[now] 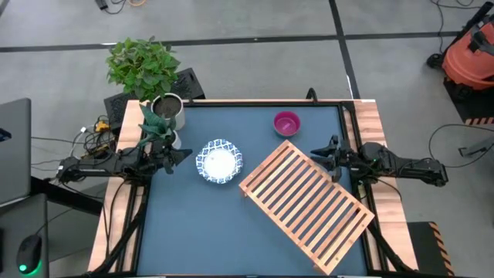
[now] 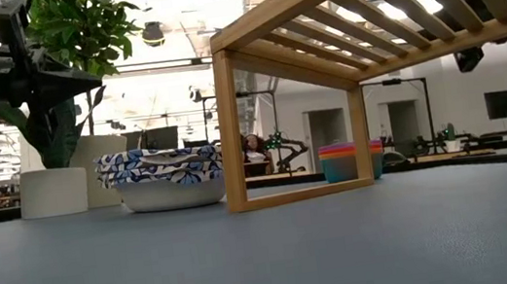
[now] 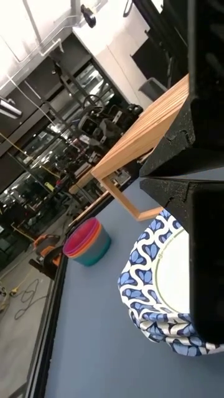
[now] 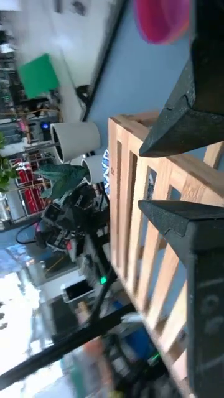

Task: Place and stack bowls onto a shelf
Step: Put the small purple bowl on the shelf

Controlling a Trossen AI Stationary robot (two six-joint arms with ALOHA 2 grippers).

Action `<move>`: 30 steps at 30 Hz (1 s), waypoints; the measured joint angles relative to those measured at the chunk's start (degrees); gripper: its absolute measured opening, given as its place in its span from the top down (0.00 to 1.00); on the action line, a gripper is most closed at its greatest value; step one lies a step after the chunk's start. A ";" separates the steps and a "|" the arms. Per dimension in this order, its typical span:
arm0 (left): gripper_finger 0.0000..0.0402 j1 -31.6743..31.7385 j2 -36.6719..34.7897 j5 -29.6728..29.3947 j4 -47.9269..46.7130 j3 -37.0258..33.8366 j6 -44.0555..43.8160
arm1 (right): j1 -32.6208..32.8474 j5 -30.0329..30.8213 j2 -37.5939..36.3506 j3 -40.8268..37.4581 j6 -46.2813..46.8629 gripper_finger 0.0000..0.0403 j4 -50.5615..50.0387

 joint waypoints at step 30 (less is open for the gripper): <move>0.89 0.00 19.12 -17.14 9.35 35.55 17.72 | -1.88 27.45 33.25 49.22 -5.39 0.62 -9.15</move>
